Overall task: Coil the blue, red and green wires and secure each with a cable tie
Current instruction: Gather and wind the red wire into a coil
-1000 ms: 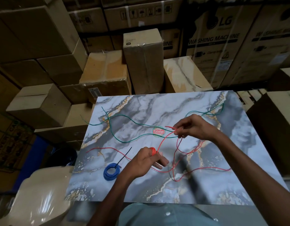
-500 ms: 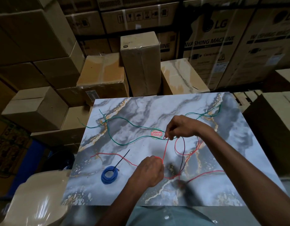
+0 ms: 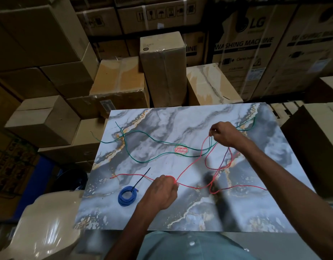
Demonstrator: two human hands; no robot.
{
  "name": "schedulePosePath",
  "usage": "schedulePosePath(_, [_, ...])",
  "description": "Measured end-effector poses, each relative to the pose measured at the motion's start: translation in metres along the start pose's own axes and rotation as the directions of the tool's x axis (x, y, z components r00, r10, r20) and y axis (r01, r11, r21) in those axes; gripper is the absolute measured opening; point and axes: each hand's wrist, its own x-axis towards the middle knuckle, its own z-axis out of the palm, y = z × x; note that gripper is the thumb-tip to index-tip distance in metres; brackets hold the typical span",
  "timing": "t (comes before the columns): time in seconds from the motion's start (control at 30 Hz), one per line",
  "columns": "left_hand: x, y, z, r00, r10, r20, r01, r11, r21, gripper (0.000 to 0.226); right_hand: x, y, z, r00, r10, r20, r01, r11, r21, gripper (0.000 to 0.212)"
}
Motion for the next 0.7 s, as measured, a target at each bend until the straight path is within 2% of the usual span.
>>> schedulePosePath(0.1, [0.001, -0.012, -0.007, 0.996, -0.066, 0.053, 0.068, 0.997, -0.04, 0.035, 0.003, 0.03, 0.001, 0.995, -0.027, 0.1, 0.038, 0.994, -0.107, 0.012])
schedulePosePath(0.13, [0.002, -0.013, -0.01, 0.992, -0.081, 0.101, 0.086, 0.995, -0.047, 0.035, 0.003, 0.035, 0.001, 0.993, -0.031, 0.113, 0.046, 0.99, -0.134, 0.017])
schedulePosePath(0.27, [0.001, -0.007, -0.022, 0.963, -0.076, 0.258, 0.126, 0.975, -0.181, 0.04, 0.003, 0.051, 0.002, 0.998, 0.07, -0.005, -0.07, 0.985, -0.158, 0.072])
schedulePosePath(0.33, [0.001, -0.001, -0.028, 0.941, -0.079, 0.33, 0.193, 0.924, -0.329, 0.043, -0.001, 0.052, 0.009, 0.994, 0.105, 0.013, -0.102, 0.986, -0.132, 0.076])
schedulePosePath(0.43, [0.003, 0.003, -0.031, 0.927, -0.04, 0.372, 0.265, 0.772, -0.578, 0.045, -0.01, 0.041, 0.026, 0.993, 0.032, 0.113, -0.028, 0.999, -0.035, 0.067])
schedulePosePath(0.53, [0.005, 0.008, -0.032, 0.943, 0.032, 0.33, 0.252, 0.576, -0.778, 0.045, -0.016, 0.015, 0.042, 0.981, -0.013, 0.195, -0.002, 0.997, 0.077, 0.039])
schedulePosePath(0.63, [0.006, 0.008, -0.031, 0.964, 0.07, 0.256, 0.206, 0.416, -0.886, 0.043, -0.023, -0.009, 0.058, 0.979, -0.048, 0.197, 0.008, 0.98, 0.199, 0.03])
schedulePosePath(0.7, [0.006, 0.01, -0.032, 0.976, 0.056, 0.212, 0.184, 0.317, -0.93, 0.044, -0.032, -0.024, 0.064, 0.983, -0.116, 0.142, 0.073, 0.958, 0.276, 0.032])
